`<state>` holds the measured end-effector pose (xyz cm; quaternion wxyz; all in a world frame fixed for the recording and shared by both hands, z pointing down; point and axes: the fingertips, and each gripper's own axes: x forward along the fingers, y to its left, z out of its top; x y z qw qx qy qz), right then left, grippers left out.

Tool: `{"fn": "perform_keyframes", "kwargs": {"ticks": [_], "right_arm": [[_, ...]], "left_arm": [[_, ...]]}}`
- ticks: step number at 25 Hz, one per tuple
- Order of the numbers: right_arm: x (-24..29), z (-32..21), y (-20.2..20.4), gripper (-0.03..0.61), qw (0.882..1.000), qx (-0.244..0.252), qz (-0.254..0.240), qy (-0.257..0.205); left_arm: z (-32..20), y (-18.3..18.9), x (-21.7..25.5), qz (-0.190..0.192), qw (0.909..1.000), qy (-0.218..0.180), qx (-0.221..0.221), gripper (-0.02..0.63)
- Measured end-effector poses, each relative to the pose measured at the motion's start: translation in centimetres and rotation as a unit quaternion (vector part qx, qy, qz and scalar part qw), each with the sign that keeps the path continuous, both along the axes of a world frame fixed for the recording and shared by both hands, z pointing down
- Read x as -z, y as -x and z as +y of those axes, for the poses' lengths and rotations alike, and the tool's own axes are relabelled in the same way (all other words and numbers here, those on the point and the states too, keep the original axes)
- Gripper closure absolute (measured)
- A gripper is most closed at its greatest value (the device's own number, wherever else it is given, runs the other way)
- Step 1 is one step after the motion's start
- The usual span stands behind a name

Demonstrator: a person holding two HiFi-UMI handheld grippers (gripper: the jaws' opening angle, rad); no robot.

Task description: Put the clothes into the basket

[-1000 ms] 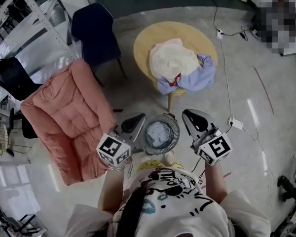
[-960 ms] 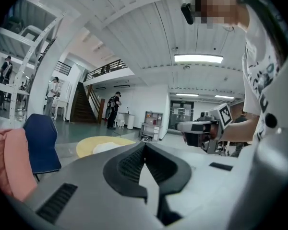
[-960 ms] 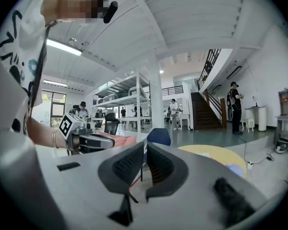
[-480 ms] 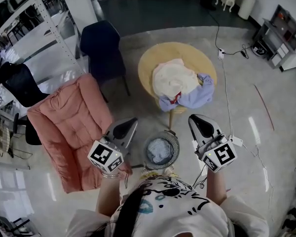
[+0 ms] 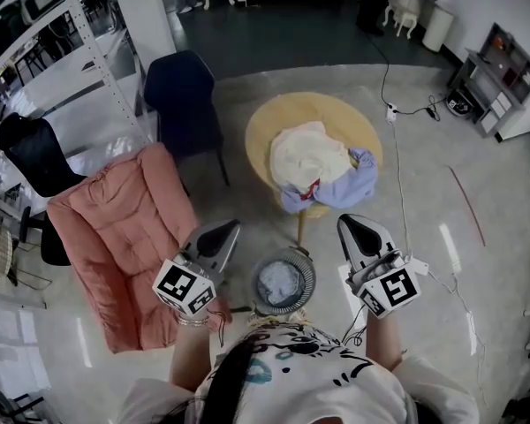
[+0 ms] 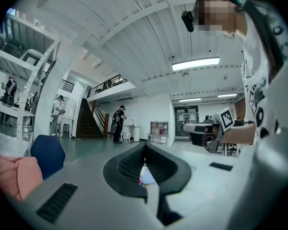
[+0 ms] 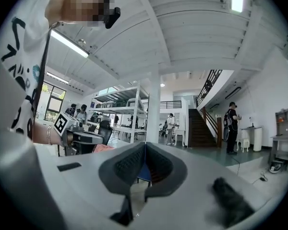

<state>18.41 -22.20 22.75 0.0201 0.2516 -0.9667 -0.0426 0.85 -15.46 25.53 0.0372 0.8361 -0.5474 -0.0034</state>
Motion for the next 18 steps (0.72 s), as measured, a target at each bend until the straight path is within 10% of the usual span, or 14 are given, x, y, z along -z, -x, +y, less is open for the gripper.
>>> {"fn": "perform_keyframes", "kwargs": {"ticks": [18], "right_arm": [[-0.4,0.9,-0.7,0.548,1.000,0.002,0.000,0.013]], "left_arm": [[0.0,-1.3,-0.6,0.008,0.9998,0.010,-0.012,0.598]]}}
